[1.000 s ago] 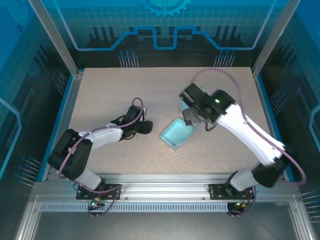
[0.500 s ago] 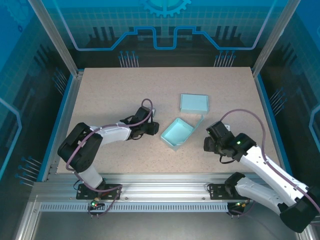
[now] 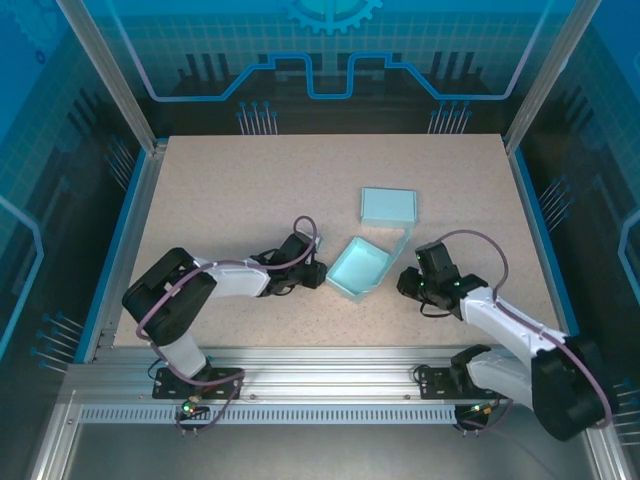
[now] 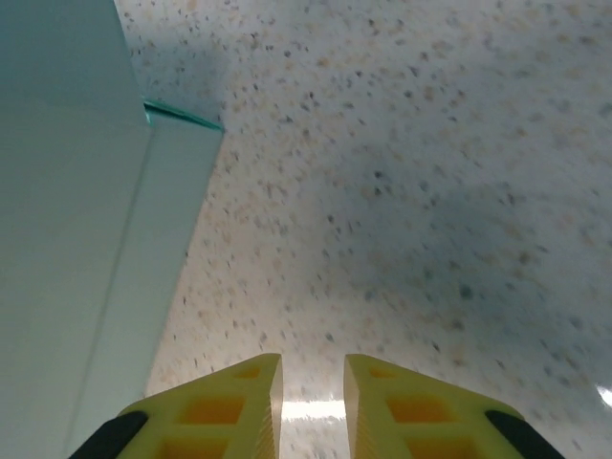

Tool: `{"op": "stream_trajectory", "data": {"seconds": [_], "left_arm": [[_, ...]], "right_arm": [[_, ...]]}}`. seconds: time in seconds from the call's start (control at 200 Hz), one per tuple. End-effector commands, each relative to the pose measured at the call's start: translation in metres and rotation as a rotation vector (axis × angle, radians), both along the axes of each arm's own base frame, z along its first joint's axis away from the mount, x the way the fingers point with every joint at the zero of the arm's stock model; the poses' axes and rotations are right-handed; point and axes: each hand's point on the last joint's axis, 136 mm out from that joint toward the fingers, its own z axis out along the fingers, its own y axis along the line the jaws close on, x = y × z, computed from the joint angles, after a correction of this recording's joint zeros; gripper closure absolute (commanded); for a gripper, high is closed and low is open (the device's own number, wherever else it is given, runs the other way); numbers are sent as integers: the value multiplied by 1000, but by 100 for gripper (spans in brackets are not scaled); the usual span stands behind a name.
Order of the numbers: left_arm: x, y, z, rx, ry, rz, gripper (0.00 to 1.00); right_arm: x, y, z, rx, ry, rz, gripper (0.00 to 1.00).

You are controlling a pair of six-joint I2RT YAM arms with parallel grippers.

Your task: Fold the paper box

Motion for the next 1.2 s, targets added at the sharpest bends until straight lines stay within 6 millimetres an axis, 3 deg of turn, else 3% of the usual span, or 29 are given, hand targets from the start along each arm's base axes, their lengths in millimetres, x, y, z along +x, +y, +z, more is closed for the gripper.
{"op": "stream_trajectory", "data": {"seconds": [0.0,0.235,0.37,0.49,0.595,0.66,0.765,0.84,0.905,1.056,1.156,1.196], "left_arm": [[-22,-16,3,-59,20,-40,62],[-58,-54,18,-204,11,-122,69],[-81,-81,31,-288,-19,-176,69],[-89,-106,39,-351,-39,-234,66],[-93,-124,50,-416,-60,-278,59],[-93,-127,60,-449,-85,-290,57],[-85,-109,82,-427,-177,-269,54],[-73,-82,100,-398,-235,-220,42],[-55,-52,114,-363,-273,-166,32],[-22,7,145,-228,-373,-132,17],[-2,28,155,-124,-425,-169,14],[8,34,156,-127,-423,-176,16]], "right_arm": [[36,21,17,68,-75,62,75],[79,36,1,74,-14,130,81],[107,54,-4,108,17,212,79],[131,68,-5,122,35,260,79],[144,61,3,72,49,264,78],[147,45,11,8,63,244,77],[139,6,30,-144,86,174,74],[122,-21,47,-247,85,119,68],[102,-38,64,-301,66,84,56],[52,-49,88,-295,5,63,39],[27,-47,106,-241,-76,59,36],[15,-46,104,-219,-86,63,34]]}}
